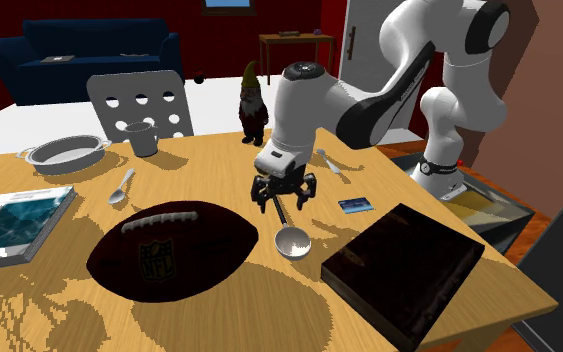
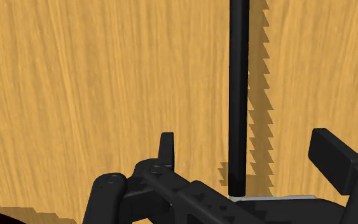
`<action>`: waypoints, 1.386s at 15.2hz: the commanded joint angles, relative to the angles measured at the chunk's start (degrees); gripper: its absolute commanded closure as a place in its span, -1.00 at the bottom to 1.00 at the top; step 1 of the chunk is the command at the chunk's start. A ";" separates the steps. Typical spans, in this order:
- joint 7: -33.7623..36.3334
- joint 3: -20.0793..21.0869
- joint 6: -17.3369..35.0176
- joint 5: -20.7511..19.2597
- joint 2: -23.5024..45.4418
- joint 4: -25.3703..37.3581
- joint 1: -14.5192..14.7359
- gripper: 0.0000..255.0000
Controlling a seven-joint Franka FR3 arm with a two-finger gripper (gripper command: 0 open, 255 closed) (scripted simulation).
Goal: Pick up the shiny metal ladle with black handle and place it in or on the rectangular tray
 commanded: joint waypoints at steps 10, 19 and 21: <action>-0.03 -0.11 2.18 -0.12 1.16 -0.97 -0.22 -1.00; 0.05 -0.09 2.25 -0.13 1.16 -1.05 -0.17 1.00; -0.12 -0.09 1.58 -0.07 0.82 -0.71 -0.22 1.00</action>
